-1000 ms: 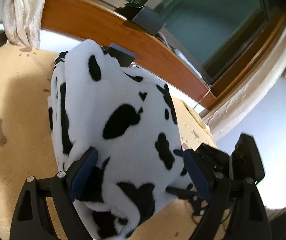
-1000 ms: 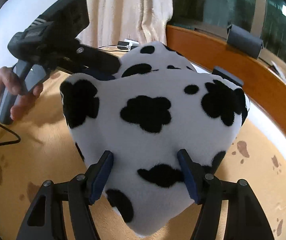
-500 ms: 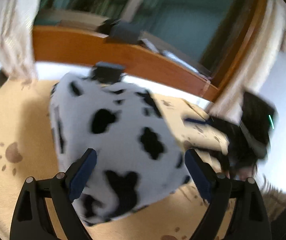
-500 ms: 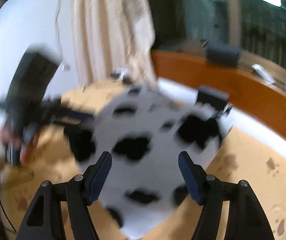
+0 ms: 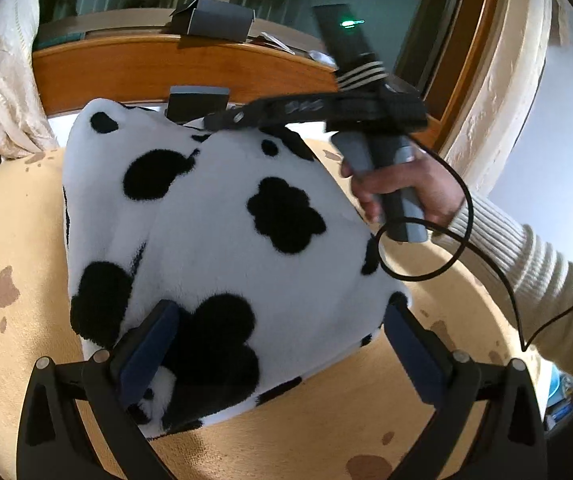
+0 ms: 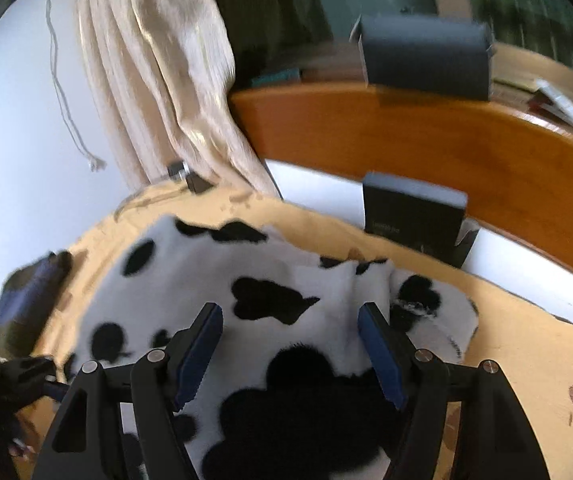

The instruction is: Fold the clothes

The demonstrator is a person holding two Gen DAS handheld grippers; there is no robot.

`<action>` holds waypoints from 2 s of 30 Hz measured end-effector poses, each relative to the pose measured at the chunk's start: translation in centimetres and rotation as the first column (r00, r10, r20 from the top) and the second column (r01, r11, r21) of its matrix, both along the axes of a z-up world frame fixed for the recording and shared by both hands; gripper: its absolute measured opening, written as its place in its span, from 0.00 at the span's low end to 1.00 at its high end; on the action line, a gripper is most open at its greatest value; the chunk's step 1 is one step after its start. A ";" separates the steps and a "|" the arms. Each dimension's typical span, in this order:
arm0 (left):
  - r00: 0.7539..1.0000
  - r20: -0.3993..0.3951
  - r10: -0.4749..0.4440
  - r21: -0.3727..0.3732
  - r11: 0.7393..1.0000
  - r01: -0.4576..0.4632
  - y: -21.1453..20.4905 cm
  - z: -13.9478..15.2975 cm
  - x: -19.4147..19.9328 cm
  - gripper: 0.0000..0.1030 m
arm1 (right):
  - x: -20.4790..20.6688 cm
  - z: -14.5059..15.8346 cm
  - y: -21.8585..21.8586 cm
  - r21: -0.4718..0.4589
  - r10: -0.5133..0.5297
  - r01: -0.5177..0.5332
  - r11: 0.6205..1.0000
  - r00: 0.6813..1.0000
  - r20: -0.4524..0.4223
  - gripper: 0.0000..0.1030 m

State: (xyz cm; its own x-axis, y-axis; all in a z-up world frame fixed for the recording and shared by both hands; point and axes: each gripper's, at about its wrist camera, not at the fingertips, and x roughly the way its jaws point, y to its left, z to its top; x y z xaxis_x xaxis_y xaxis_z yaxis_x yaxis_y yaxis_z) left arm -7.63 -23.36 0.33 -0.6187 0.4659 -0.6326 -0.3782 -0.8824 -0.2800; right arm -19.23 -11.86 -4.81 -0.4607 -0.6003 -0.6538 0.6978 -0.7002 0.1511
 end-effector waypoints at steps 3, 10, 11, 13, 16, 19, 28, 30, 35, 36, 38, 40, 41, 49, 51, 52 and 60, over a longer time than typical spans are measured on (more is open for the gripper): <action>1.000 -0.014 -0.005 -0.010 1.000 0.004 -0.1 -0.4 0.0 0.99 | -0.4 -2.1 -0.5 0.033 -0.003 0.001 0.999 0.999 0.053 0.70; 1.000 -0.025 0.004 -0.026 1.000 -0.005 0.3 -0.8 -0.3 0.99 | -0.2 -4.9 0.3 0.041 -0.026 0.022 0.999 0.996 0.082 0.72; 1.000 -0.024 0.007 -0.022 1.000 -0.007 0.0 -0.9 -0.3 0.99 | -0.1 -4.8 0.2 0.054 -0.027 0.022 0.998 0.996 0.082 0.72; 1.000 -0.020 0.015 -0.005 1.000 -0.016 0.0 -0.8 -0.1 0.99 | 0.2 -3.9 -0.1 0.079 -0.029 0.023 0.997 0.997 0.069 0.72; 1.000 -0.017 0.022 0.019 1.000 -0.022 -0.2 -0.7 0.4 0.99 | 1.1 -1.3 -0.9 0.095 -0.011 0.009 0.995 1.000 0.021 0.72; 1.000 -0.018 0.019 0.022 1.000 -0.019 -0.2 -0.7 0.3 0.99 | 2.1 1.4 -2.7 0.092 0.053 -0.049 0.995 0.998 -0.044 0.72; 0.999 -0.025 0.029 -0.018 0.999 -0.029 0.0 -0.7 0.4 0.99 | 0.5 0.1 -12.8 0.218 0.202 -0.209 0.953 0.978 0.054 0.72; 0.999 -0.027 0.029 -0.038 0.999 -0.030 0.2 -0.7 0.4 0.99 | -0.6 -0.6 -13.5 0.209 0.189 -0.209 0.956 0.976 0.110 0.75; 0.999 -0.031 0.025 -0.092 0.995 -0.028 0.7 -0.8 0.4 0.99 | -1.9 -4.0 -16.3 0.327 0.176 -0.222 0.918 0.971 0.164 0.95; 0.999 -0.030 0.024 -0.088 0.996 -0.027 0.6 -0.9 0.4 0.99 | -1.8 -4.5 -16.9 0.354 0.178 -0.224 0.908 0.971 0.158 0.97; 0.999 -0.028 0.022 -0.079 0.997 -0.024 0.4 -0.9 0.3 0.99 | -1.7 -4.8 -17.2 0.374 0.179 -0.222 0.900 0.973 0.145 0.99; 0.999 -0.028 0.022 -0.082 0.996 -0.024 0.4 -0.9 0.4 0.99 | -1.7 -4.9 -17.2 0.375 0.179 -0.220 0.900 0.974 0.142 0.99; 0.999 -0.029 0.023 -0.088 0.996 -0.025 0.5 -0.9 0.3 0.99 | -1.7 -4.8 -17.1 0.369 0.178 -0.219 0.903 0.974 0.141 0.99; 0.999 -0.031 0.027 -0.114 0.993 -0.031 0.9 -0.7 0.2 0.99 | 0.4 -1.1 -14.4 0.240 0.169 -0.154 0.959 0.985 -0.043 0.99; 0.999 -0.031 0.028 -0.117 0.993 -0.032 0.8 -1.0 0.0 0.99 | 1.6 1.0 -13.3 0.195 0.177 -0.156 0.968 0.980 -0.095 0.99; 0.999 -0.031 0.029 -0.119 0.992 -0.032 0.8 -1.1 -0.3 0.99 | 2.1 1.9 -12.8 0.188 0.178 -0.154 0.970 0.977 -0.119 0.99; 0.999 -0.032 0.030 -0.128 0.991 -0.034 0.6 -1.2 -0.9 0.99 | 1.4 -0.3 -11.6 0.305 0.125 -0.115 0.945 0.992 -0.014 0.99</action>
State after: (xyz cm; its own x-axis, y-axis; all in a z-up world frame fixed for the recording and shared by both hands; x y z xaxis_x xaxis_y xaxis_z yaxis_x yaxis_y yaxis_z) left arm -8.54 -22.77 -0.82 -0.6517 0.3612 -0.6670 -0.3554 -0.9222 -0.1521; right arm -17.84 -23.45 -5.15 -0.4214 -0.4284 -0.7993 0.7805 -0.6202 -0.0791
